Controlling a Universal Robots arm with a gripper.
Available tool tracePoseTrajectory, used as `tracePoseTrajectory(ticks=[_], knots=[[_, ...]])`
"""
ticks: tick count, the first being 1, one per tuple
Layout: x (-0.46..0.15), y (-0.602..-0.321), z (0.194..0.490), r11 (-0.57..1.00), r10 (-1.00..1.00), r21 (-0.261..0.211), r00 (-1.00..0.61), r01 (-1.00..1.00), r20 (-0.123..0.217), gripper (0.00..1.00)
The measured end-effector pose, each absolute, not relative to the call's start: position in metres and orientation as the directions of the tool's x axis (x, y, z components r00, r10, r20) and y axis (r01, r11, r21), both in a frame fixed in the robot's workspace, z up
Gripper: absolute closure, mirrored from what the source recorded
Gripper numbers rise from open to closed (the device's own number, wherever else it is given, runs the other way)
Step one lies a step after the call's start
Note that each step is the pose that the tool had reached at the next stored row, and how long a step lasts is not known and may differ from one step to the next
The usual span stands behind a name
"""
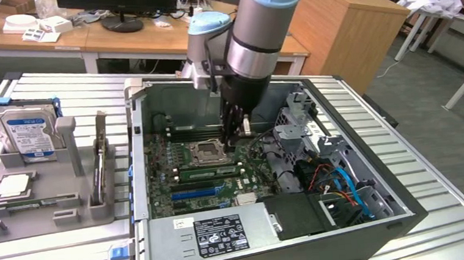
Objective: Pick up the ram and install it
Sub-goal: 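Insert the ram into the slot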
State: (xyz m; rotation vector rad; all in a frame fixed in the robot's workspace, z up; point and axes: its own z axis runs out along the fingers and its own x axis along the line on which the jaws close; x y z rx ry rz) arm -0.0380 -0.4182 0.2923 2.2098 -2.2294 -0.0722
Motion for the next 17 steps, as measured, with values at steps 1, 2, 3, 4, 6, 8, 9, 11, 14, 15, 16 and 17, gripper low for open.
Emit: tracePoseTrajectory(ticks=[1, 2, 3, 4, 6, 8, 9, 11, 14, 15, 16, 17], knots=[[-0.038, -0.418, 0.295, 0.008, -0.999, 0.034, -0.009, -0.999, -0.031, 0.69], [-0.038, -0.418, 0.297, 0.008, -0.999, 0.034, -0.009, -0.999, -0.031, 0.69], [-0.038, -0.418, 0.300, 0.008, -0.999, 0.034, -0.009, -0.999, -0.031, 0.69], [-0.038, -0.418, 0.302, 0.008, -0.999, 0.034, -0.009, -0.999, -0.031, 0.69], [-0.038, -0.418, 0.308, 0.008, -0.999, 0.034, -0.009, -0.999, -0.031, 0.69], [-0.038, -0.418, 0.313, 0.008, -0.999, 0.034, -0.009, -0.999, -0.031, 0.69], [-0.038, -0.418, 0.316, 0.008, -0.999, 0.034, -0.009, -0.999, -0.031, 0.69], [-0.038, -0.418, 0.323, 0.008, -0.999, 0.034, -0.009, -0.999, -0.031, 0.69], [-0.038, -0.418, 0.331, 0.008, -0.999, 0.034, -0.009, -0.999, -0.031, 0.69], [-0.038, -0.418, 0.334, 0.008, -0.999, 0.034, -0.009, -0.999, -0.031, 0.69], [-0.038, -0.418, 0.336, 0.008, -0.999, 0.034, -0.009, -0.999, -0.031, 0.69], [-0.038, -0.418, 0.337, 0.008, -0.999, 0.034, -0.009, -0.999, -0.031, 0.69]])
